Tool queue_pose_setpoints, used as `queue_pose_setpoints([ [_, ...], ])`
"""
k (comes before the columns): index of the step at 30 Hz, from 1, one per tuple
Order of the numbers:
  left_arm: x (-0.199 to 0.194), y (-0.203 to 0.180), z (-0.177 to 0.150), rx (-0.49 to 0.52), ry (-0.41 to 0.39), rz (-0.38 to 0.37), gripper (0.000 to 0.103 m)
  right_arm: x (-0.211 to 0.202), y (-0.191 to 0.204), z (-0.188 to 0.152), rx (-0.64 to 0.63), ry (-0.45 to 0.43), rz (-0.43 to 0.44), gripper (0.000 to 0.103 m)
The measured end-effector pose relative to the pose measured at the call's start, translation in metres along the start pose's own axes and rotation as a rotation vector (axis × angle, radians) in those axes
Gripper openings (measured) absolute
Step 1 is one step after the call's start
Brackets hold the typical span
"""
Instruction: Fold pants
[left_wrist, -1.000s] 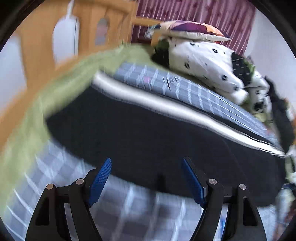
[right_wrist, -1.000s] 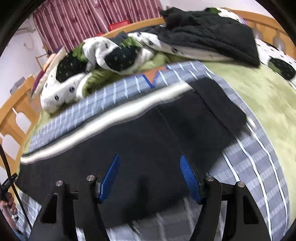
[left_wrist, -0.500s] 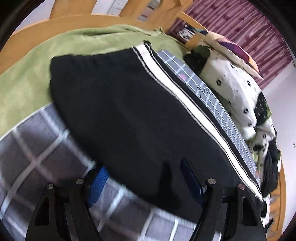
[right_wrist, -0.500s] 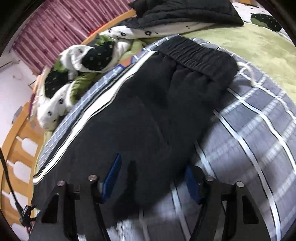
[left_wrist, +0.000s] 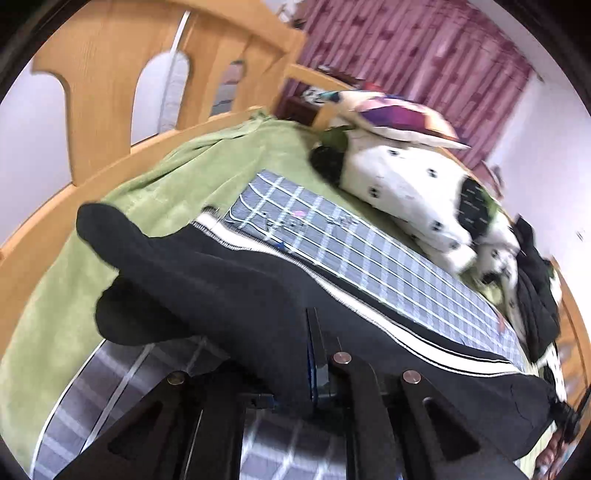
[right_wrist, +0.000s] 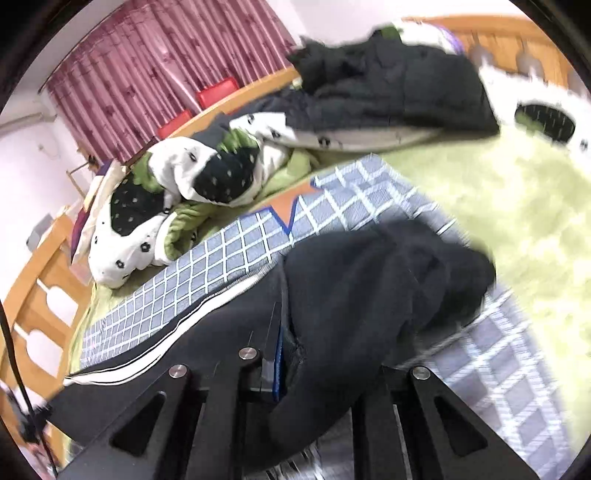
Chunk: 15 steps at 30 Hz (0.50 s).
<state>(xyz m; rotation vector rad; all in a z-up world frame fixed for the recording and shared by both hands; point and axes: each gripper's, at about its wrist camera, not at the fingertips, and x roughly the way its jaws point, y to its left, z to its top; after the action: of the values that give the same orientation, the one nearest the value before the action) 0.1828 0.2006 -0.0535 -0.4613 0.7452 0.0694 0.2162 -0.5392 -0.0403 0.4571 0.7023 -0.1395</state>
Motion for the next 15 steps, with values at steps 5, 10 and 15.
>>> queue_pose_setpoints([
  [5,-0.021,0.011,-0.068,0.03,0.087,0.009,0.011,-0.067,-0.049,-0.032,-0.036,0.05,-0.014,0.014],
  [10,0.005,0.042,-0.132,-0.005,0.183,0.107,0.014,-0.064,-0.103,-0.111,-0.045,0.229,-0.056,0.018],
  [15,-0.017,0.049,-0.141,-0.05,0.218,0.153,0.058,-0.081,-0.129,-0.152,0.045,0.218,-0.048,0.048],
])
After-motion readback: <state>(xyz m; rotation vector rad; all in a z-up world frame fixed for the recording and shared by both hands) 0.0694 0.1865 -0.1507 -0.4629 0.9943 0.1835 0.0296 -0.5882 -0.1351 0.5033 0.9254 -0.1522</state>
